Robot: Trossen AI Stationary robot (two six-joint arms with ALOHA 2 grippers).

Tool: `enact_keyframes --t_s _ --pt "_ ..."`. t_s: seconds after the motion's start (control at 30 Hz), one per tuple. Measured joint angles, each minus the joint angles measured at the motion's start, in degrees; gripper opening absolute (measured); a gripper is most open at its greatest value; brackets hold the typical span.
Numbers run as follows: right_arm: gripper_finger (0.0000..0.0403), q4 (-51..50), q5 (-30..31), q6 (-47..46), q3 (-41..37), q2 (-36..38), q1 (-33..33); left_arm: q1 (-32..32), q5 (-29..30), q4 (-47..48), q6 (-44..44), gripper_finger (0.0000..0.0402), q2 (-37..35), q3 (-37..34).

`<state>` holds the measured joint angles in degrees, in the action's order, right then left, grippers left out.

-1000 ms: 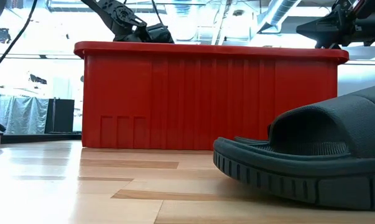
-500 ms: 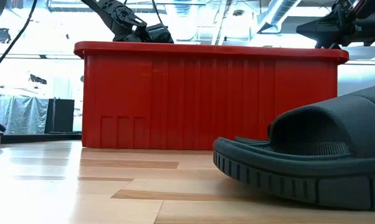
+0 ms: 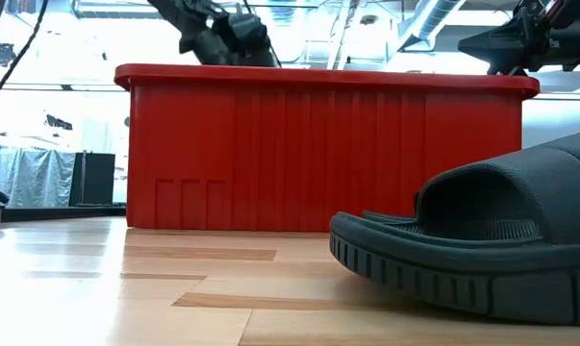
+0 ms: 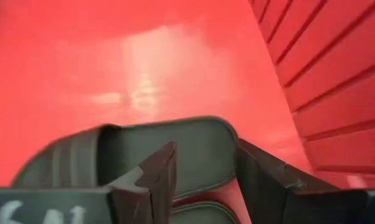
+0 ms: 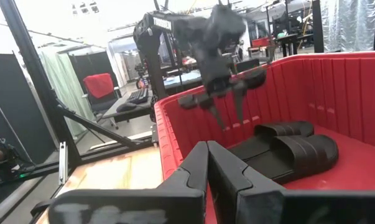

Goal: Pick and place slides into bin
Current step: Put the black slipper into the bin

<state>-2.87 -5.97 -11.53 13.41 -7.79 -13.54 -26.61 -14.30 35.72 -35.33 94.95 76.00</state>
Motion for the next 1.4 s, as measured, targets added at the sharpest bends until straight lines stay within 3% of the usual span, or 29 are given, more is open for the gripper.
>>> enact_keyframes --t_s 0.2,0.37,0.57,0.67,0.93,1.4 --pt "0.0 0.0 0.0 0.0 0.0 0.0 0.0 0.2 -0.4 4.8 6.9 0.0149 -3.5 9.8" --pt "0.0 0.0 0.0 0.0 0.0 0.0 0.0 0.2 -5.6 5.7 17.7 0.0149 -9.2 17.1" --pt "0.0 0.0 0.0 0.0 0.0 0.0 0.0 0.6 -9.6 -2.8 26.2 0.0149 -20.6 16.5" --pt "0.0 0.0 0.0 0.0 0.0 0.0 0.0 2.3 -10.0 -11.7 28.9 0.0149 -27.7 10.2" --pt "0.0 0.0 0.0 0.0 0.0 0.0 0.0 8.0 -10.1 -41.9 36.5 0.0149 -44.0 -16.0" --pt "0.0 0.0 0.0 0.0 0.0 0.0 0.0 9.6 -6.0 -46.0 39.2 0.0149 -68.6 -39.3"
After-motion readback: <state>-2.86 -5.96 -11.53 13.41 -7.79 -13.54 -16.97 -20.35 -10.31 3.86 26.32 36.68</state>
